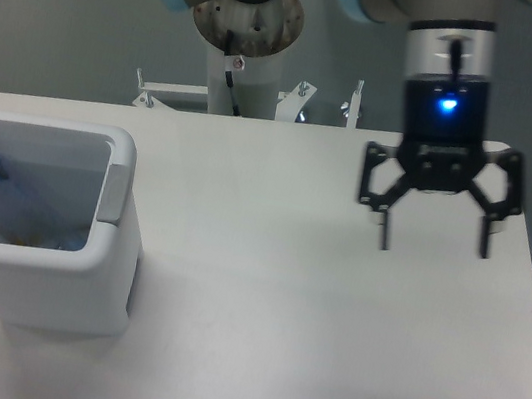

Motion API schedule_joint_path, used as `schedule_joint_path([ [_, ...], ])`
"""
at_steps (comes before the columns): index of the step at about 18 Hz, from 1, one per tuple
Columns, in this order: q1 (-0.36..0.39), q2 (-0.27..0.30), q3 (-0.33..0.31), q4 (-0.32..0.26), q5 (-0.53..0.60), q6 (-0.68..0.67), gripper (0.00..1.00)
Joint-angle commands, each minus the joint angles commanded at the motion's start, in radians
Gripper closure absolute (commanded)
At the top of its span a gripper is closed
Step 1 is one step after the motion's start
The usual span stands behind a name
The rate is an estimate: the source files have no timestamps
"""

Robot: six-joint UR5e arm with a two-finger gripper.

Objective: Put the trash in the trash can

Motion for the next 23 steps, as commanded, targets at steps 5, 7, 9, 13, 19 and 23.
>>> schedule_joint_path([
  [5, 0.009, 0.057, -0.046, -0.118, 0.237, 0.256, 0.0],
  [7, 0.008, 0.087, -0.06, -0.197, 0.303, 0.374, 0.0],
  [9, 0.012, 0.101, -0.055, -0.267, 0.331, 0.453, 0.0],
  [13, 0.038, 0.135, -0.048, -0.347, 0.35, 0.572, 0.0],
  [19, 0.054, 0.147, -0.052, -0.341, 0.336, 0.583, 0.0],
  [23, 0.054, 0.146, -0.052, -0.339, 0.334, 0.582, 0.0],
])
